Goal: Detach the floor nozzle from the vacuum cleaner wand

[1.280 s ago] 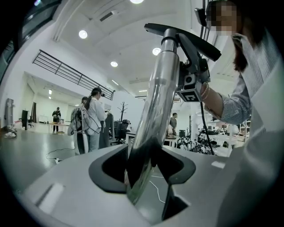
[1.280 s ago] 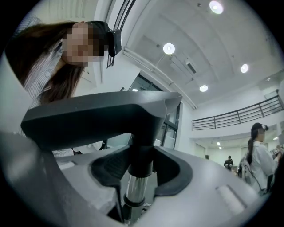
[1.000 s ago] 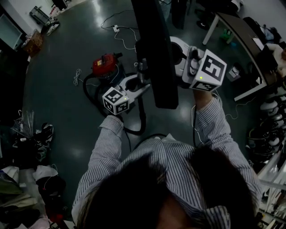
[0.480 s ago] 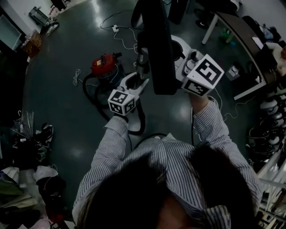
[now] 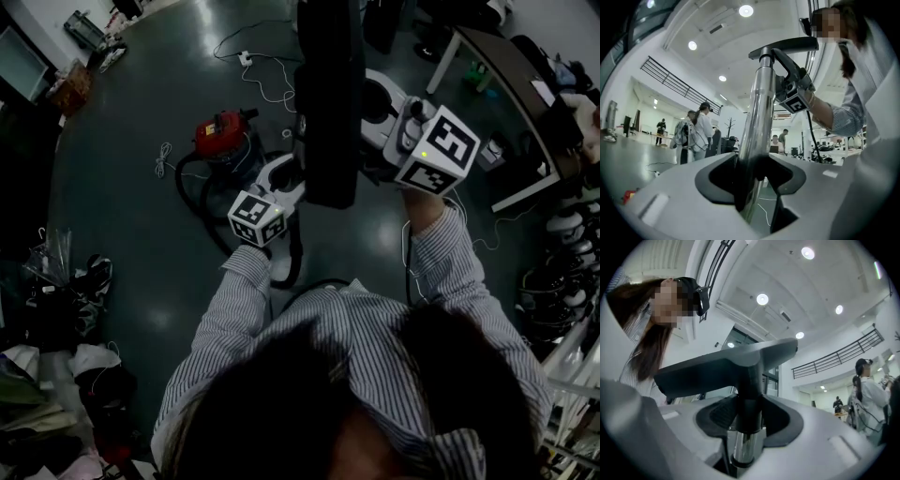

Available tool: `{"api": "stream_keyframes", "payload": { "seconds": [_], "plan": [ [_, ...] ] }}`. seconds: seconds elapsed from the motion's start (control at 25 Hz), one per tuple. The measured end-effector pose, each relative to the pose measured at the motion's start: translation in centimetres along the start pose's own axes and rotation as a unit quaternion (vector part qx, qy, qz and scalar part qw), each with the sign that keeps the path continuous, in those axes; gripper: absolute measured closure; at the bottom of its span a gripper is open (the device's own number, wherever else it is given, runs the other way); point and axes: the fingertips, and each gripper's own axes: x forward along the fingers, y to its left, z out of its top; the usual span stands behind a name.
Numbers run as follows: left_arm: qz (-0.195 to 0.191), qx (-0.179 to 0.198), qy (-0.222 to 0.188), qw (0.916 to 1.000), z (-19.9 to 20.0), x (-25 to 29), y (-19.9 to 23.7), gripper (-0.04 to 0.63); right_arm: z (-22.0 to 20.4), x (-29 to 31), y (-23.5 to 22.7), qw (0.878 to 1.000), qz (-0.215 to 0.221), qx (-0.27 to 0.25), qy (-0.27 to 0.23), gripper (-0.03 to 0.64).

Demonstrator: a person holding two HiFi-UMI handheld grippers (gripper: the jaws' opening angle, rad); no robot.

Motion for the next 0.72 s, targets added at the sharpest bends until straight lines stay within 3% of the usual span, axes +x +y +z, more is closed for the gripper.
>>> {"api": "stream_keyframes", "payload": {
  "seconds": [0.08,0.16,0.4,0.48,0.64,0.72],
  "plan": [
    [0.013,0.005,0.005,0.9999,-0.2,-0.2,0.3,0.405,-0.2,-0.1,-0.6,1.000,-0.024,0.001,0.008,0.456],
    [-0.013,0.003,0.005,0.9999,-0.3,-0.4,-0.3,0.407,-0.2,-0.1,-0.4,1.000,-0.011,0.001,0.014,0.454],
    [-0.103,-0.006,-0.010,0.9946,0.2,-0.3,-2.8,0.402,1.1,-0.6,2.2,0.990,0.138,-0.007,0.006,0.449],
    [-0.113,-0.003,-0.014,0.9935,0.4,-0.3,-3.3,0.403,1.6,-0.8,2.6,0.987,0.161,-0.002,-0.003,0.448],
    [-0.018,0.005,-0.041,0.9990,0.8,-0.3,-1.4,0.405,1.7,-0.5,0.8,0.997,0.070,-0.012,-0.009,0.448],
    [0.000,0.010,-0.040,0.9992,0.7,-0.3,-0.8,0.405,1.5,-0.6,0.1,0.999,0.038,-0.018,-0.007,0.448]
  ]
}}
